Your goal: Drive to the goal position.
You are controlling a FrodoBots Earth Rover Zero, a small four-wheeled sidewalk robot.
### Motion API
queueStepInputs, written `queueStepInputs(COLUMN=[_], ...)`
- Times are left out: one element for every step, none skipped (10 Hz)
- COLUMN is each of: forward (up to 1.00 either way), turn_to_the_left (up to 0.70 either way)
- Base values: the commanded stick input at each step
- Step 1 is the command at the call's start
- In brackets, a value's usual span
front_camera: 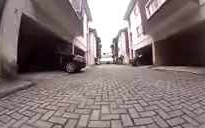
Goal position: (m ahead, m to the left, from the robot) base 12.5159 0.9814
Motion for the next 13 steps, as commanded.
queueStepInputs(forward=[0.7,0.7,0.7,0.7,0.7,0.7,0.7,0.7,0.7,0.7,0.7,0.7,0.7], turn_to_the_left=[0.0,0.0,0.0,0.0,0.0,0.0,0.0,0.0,0.0,0.0,0.0,0.0,0.0])
